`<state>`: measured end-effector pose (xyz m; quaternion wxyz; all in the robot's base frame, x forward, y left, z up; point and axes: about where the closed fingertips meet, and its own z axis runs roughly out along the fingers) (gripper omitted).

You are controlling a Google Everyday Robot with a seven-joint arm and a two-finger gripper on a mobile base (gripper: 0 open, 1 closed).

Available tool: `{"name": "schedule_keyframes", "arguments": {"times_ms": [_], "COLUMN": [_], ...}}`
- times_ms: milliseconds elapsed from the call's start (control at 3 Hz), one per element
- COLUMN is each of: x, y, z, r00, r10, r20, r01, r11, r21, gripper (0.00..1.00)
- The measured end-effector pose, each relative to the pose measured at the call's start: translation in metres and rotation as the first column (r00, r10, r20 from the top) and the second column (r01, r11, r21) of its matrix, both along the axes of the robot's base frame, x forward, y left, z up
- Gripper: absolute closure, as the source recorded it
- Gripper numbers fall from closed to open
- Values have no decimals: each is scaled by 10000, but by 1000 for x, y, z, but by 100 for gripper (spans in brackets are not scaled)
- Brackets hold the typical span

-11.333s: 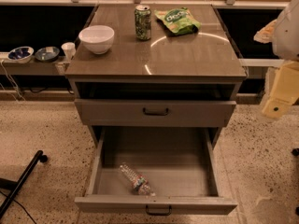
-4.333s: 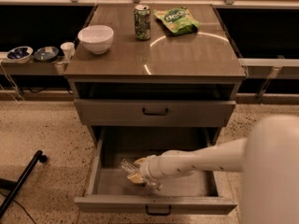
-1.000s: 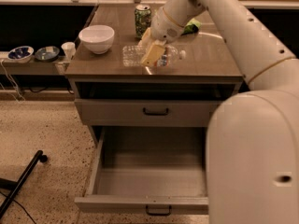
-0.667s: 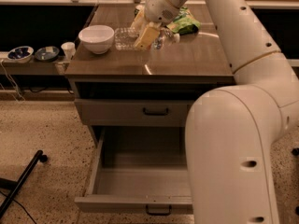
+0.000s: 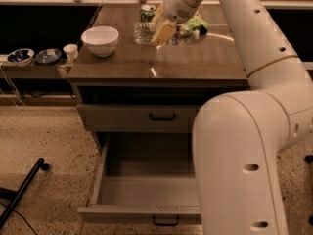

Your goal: Pick water bottle from middle drawer and place on counter

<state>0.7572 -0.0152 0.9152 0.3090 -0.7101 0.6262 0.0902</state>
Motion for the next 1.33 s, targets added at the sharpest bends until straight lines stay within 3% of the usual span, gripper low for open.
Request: {"name": "schedule_keyframes", "arguments": {"times_ms": [333,667,1000,1333], "x": [23,35,35,35], "y": [-27,-48,-61,-60], "z": [-19,-46,-58,-62], "r00": [9942,9816,9683,9681], "r10": [-1042,-1907,-2495,-2499], "r20": [251,44,-124,-168], "r01": [1040,1901,2497,2505], "r11": [9945,9802,9660,9659], "r21": [105,560,672,658], "gripper": [100,98,75,52]}}
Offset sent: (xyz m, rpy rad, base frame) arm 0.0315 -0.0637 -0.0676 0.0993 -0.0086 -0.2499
